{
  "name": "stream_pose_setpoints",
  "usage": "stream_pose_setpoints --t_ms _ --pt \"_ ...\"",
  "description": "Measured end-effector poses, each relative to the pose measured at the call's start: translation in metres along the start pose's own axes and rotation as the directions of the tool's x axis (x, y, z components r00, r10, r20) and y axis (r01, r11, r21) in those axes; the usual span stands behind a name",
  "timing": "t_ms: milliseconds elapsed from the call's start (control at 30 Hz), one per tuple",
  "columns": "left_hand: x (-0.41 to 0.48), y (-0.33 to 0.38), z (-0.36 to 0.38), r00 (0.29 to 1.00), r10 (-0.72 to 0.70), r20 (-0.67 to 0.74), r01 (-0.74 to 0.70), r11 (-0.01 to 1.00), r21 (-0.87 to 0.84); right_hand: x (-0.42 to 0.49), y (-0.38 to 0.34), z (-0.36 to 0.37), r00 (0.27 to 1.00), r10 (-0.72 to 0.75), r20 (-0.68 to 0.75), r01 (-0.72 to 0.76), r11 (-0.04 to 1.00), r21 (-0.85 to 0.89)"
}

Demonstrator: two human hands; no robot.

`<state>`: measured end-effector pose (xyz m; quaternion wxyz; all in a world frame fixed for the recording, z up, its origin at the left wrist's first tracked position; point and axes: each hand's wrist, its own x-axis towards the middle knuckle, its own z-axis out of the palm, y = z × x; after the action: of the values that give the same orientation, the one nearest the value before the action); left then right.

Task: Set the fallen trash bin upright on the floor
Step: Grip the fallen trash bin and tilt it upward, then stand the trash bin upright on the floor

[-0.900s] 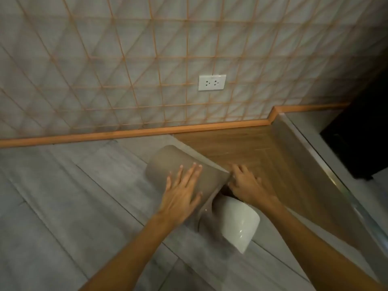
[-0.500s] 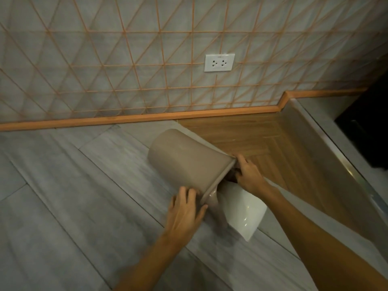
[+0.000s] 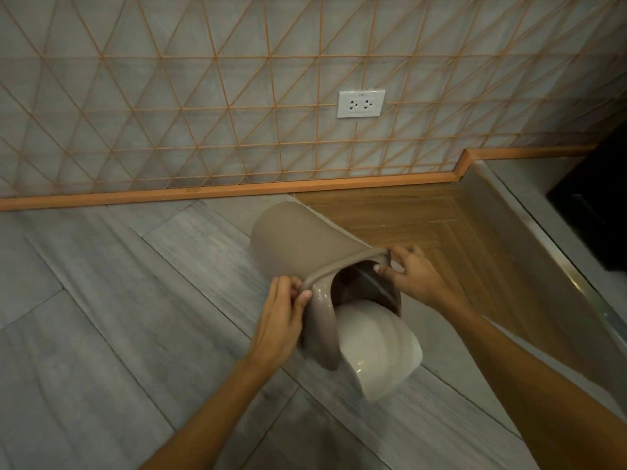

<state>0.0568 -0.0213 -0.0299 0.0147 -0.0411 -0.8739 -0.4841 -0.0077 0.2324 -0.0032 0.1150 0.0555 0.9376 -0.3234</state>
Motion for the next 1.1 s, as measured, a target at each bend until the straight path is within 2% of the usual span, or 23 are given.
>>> stream_pose_setpoints --t_ms 200,500,600,700,867,1000,1100 --pt "0.025 0.015 -0.032 0.992 0.059 -0.107 -0.058 0.998 0.014 -0.011 -0.027 -0.020 0.997 -0.061 0.045 0.056 0.992 0.113" --pt "0.069 0.037 -0.071 0.999 -0.001 -0.048 -0.001 0.999 -0.038 -0.014 -0.062 -0.042 0.993 -0.114 -0.026 0.117 0.979 0.166" --pt "0.081 0.045 -0.080 0.999 -0.051 0.008 0.051 0.997 -0.054 -0.007 -0.070 -0.046 0.997 -0.066 -0.041 0.071 0.985 0.154" --pt "0.092 0.052 -0.083 0.994 -0.106 0.028 0.107 0.993 -0.059 0.002 -0.079 -0.049 0.999 0.020 -0.034 -0.013 0.977 0.214" --pt "0.114 0.051 -0.083 0.947 -0.313 0.073 0.318 0.944 -0.086 0.018 -0.091 -0.053 0.984 0.179 0.026 -0.179 0.946 0.271" --pt "0.122 0.047 -0.081 0.918 -0.383 0.105 0.394 0.912 -0.117 0.029 -0.096 -0.052 0.968 0.242 0.063 -0.248 0.907 0.341" --pt "0.127 0.046 -0.080 0.899 -0.431 0.072 0.437 0.882 -0.178 0.036 -0.101 -0.052 0.952 0.267 0.153 -0.305 0.883 0.356"
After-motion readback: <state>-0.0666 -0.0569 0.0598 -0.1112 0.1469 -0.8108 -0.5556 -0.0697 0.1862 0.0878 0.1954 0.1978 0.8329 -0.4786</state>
